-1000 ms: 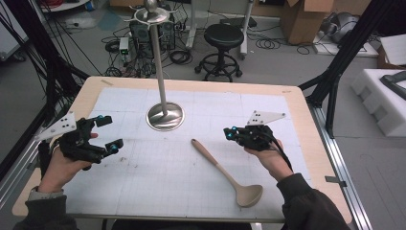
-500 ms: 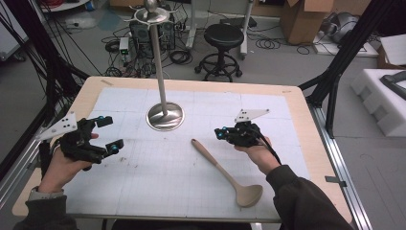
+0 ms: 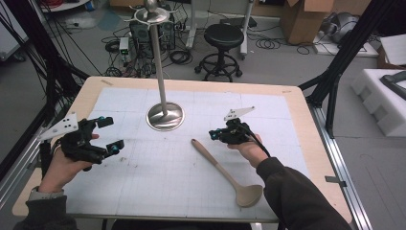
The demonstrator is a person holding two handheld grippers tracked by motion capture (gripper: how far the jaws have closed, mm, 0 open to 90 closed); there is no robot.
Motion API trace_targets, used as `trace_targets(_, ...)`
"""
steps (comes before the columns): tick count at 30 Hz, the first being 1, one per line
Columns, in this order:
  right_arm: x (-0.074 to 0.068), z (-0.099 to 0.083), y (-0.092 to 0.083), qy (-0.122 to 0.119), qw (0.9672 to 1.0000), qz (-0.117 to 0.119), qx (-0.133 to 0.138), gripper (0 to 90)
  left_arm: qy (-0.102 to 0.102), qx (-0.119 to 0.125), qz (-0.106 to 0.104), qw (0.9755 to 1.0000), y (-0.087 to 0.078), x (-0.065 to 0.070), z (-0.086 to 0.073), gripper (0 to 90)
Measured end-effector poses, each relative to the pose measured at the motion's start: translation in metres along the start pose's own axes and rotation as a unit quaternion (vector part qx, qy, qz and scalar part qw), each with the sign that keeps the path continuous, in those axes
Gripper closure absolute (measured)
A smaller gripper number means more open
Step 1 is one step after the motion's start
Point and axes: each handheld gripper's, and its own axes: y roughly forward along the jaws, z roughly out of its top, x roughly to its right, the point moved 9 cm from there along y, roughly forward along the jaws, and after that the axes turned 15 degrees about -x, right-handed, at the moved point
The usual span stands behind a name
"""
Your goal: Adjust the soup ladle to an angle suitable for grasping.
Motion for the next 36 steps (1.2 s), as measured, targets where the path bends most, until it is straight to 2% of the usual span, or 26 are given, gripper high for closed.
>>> trace_targets(12,-0.001,0.004,0.021,-0.011,0.9993,0.015,-0.034,90.0,-0.005,0.006,0.002,1.0,-0.004,-0.002,0.0,1.8)
trace_targets(17,0.002,0.003,0.028,-0.005,0.999,0.014,-0.042,90.0,-0.007,0.014,0.008,0.9998,-0.011,-0.005,0.002,1.8)
trace_targets(19,0.001,0.004,0.031,-0.014,0.9989,0.011,-0.044,90.0,-0.006,0.012,0.009,0.9999,-0.011,-0.005,0.001,1.8)
trace_targets(26,-0.004,0.002,0.041,-0.017,0.9976,0.016,-0.065,90.0,0.001,0.005,0.016,0.9999,-0.006,-0.004,-0.001,1.8)
trace_targets(36,-0.006,0.005,0.049,-0.03,0.9962,0.01,-0.081,90.0,-0.001,0.001,0.011,0.9999,-0.005,-0.004,-0.003,1.8)
